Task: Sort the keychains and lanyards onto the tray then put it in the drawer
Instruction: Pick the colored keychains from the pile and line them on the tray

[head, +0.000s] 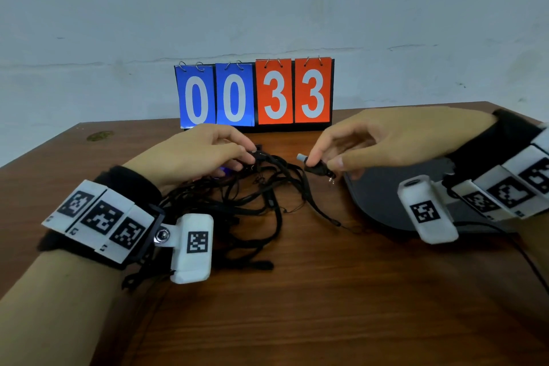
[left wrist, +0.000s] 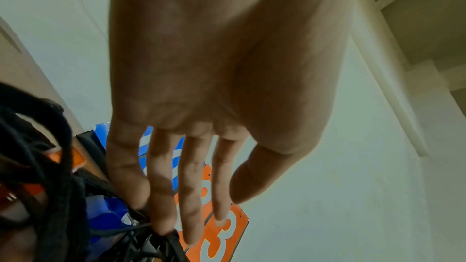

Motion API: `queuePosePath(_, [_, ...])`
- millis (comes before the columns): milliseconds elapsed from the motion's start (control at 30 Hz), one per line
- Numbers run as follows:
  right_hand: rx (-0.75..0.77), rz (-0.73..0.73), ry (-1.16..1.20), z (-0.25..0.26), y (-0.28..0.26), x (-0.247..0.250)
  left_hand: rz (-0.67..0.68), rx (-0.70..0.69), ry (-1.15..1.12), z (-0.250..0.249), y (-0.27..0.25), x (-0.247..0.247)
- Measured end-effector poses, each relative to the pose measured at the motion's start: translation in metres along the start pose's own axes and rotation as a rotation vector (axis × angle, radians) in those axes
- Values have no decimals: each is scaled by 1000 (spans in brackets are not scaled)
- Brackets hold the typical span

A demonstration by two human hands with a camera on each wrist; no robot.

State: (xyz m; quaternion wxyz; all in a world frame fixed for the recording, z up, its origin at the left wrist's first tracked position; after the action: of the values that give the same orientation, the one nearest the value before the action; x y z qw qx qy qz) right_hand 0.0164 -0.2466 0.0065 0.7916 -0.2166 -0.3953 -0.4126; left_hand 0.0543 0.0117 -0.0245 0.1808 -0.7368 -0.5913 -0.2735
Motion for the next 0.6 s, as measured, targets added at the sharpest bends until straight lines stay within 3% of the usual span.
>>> queuePosePath(300, [-126,-152,16,-23,-13,35,-73,142,251,17,10,7])
queuePosePath(600, [-369,-286,111,-74,-14,53,14,163,386,16,7,6])
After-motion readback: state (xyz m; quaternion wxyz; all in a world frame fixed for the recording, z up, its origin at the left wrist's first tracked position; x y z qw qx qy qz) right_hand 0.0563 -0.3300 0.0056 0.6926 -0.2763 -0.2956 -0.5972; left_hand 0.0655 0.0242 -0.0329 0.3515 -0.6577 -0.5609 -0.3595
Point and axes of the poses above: each hand's wrist, its own y-axis towards the middle knuckle, its own x-axis out of the back of the hand, z = x × y, the point moved 3 cm from there along y, towards the middle knuckle, and after that the axes turned 6 degrees about -z, right-handed, at the moved point
